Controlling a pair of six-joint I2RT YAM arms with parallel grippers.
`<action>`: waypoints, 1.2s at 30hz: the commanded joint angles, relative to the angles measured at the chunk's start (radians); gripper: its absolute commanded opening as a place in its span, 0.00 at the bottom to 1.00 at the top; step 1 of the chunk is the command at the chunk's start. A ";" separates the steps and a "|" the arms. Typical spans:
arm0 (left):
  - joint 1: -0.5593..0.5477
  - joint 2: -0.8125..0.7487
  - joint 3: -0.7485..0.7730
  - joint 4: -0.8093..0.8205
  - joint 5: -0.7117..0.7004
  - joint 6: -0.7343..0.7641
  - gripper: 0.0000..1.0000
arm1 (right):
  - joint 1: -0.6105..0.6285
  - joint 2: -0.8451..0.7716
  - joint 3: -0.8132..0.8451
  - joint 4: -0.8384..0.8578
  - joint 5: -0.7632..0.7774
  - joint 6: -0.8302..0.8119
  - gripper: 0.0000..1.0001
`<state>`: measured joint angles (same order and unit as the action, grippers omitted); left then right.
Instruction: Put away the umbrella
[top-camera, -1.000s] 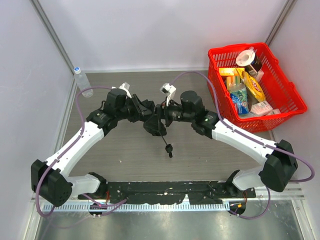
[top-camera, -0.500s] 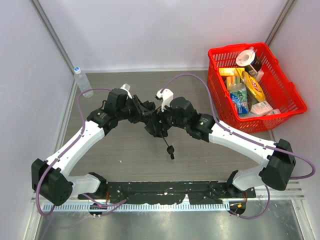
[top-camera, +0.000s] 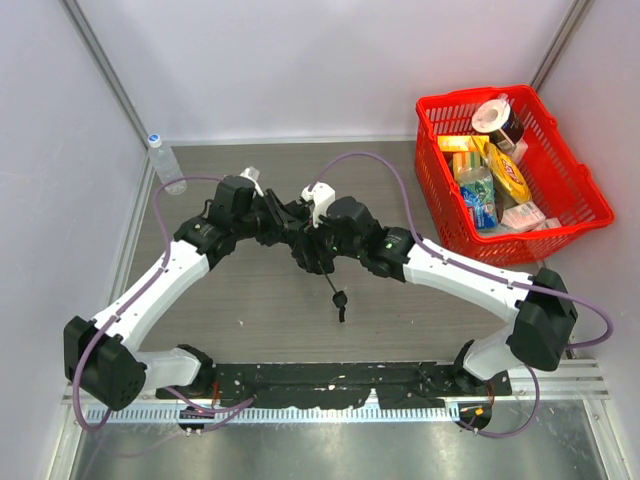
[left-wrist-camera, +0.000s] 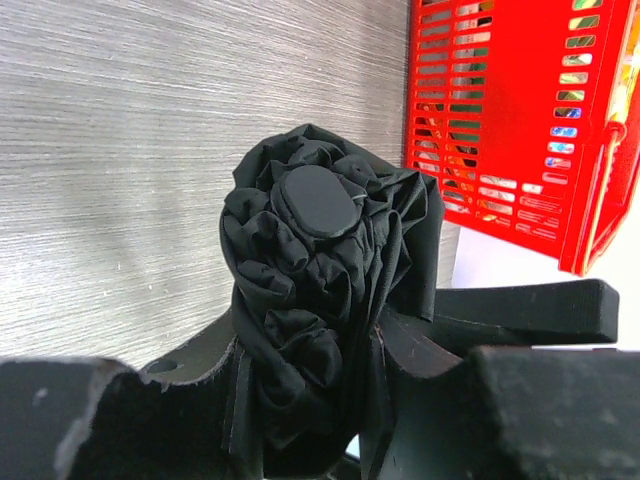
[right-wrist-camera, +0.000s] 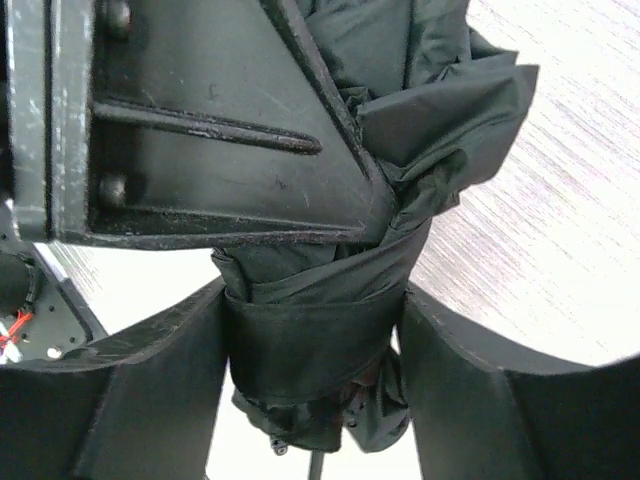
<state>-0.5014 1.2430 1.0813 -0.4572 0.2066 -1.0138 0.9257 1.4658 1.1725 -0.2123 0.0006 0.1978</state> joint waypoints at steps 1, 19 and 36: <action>-0.003 -0.043 0.039 0.094 -0.013 0.050 0.00 | -0.002 -0.030 0.062 0.013 0.027 0.028 0.74; -0.167 0.004 -0.399 1.272 -0.539 0.969 0.00 | -0.195 -0.536 -0.307 0.010 0.222 0.166 0.90; -0.070 -0.261 -0.203 0.559 -0.273 0.309 0.00 | -0.395 -0.301 -0.244 -0.015 -0.364 0.112 0.89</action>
<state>-0.6395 1.0657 0.7326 0.2928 -0.1814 -0.4370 0.5770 1.1831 0.9043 -0.2665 -0.1642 0.3214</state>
